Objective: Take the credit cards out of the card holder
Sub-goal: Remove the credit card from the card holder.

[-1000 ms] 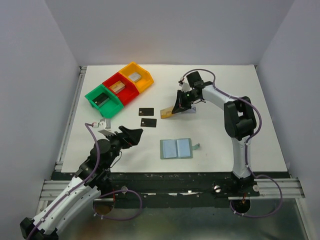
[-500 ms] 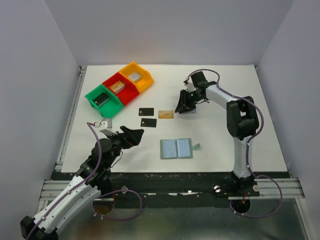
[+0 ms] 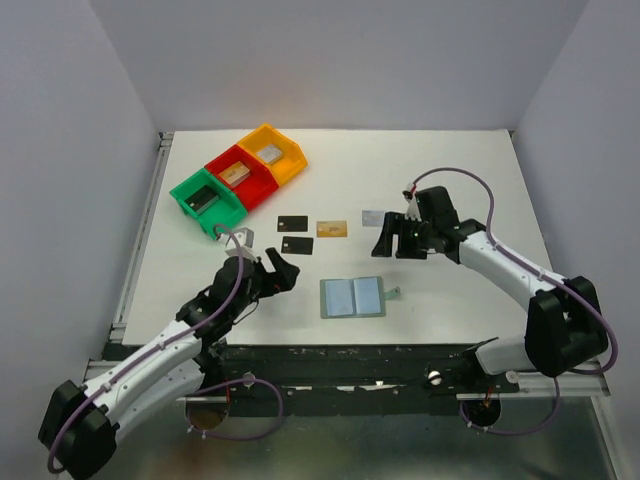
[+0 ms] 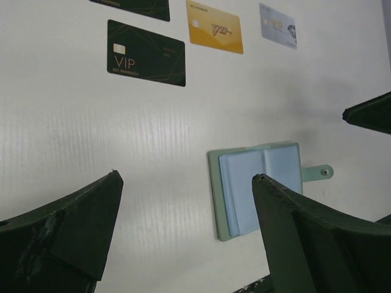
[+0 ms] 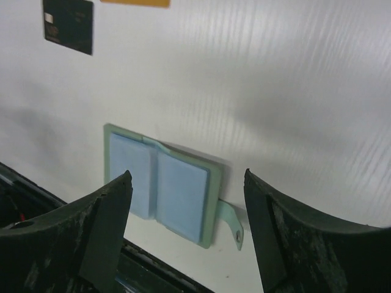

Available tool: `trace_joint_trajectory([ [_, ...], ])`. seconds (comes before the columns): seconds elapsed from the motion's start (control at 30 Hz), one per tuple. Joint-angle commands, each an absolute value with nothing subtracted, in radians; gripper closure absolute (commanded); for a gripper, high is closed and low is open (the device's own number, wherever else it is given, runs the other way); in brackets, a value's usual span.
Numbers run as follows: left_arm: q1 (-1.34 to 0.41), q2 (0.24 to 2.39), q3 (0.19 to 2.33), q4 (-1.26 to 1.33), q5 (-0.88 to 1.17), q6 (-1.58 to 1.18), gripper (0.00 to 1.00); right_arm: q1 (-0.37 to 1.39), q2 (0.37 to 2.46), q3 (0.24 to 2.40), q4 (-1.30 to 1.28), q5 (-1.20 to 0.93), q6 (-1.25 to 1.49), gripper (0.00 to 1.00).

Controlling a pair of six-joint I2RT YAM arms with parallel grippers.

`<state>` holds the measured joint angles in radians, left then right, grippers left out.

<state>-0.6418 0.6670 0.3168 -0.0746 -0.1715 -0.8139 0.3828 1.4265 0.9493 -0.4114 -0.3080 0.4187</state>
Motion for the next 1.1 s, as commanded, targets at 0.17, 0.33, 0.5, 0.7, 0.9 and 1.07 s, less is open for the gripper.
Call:
trace_joint_trajectory([
  [0.17, -0.821, 0.98, 0.491, -0.017, -0.192, -0.739, 0.01, 0.407, 1.328, 0.672, -0.328, -0.15, 0.509, 0.23],
  [0.33, -0.834, 1.045, 0.522, -0.005, -0.134, -0.736, 0.01, 0.407, 1.313, 0.614, -0.291, -0.176, 0.52, 0.32],
  [0.5, -0.833, 1.049, 0.512, 0.058, -0.092, -0.732, 0.01, 0.407, 1.331, 0.589, -0.253, -0.235, 0.523, 0.51],
  [0.7, -0.834, 1.075, 0.529, 0.074, -0.092, -0.745, 0.05, 0.407, 1.333, 0.572, -0.239, -0.275, 0.531, 0.74],
  [0.9, -0.819, 1.086, 0.535, 0.066, -0.083, -0.767, 0.1, 0.41, 1.316, 0.545, -0.222, -0.328, 0.552, 1.0],
  [1.07, -0.779, 1.107, 0.574, 0.054, 0.101, -0.663, 0.1, 0.434, 1.308, 0.52, -0.18, -0.363, 0.581, 1.0],
])
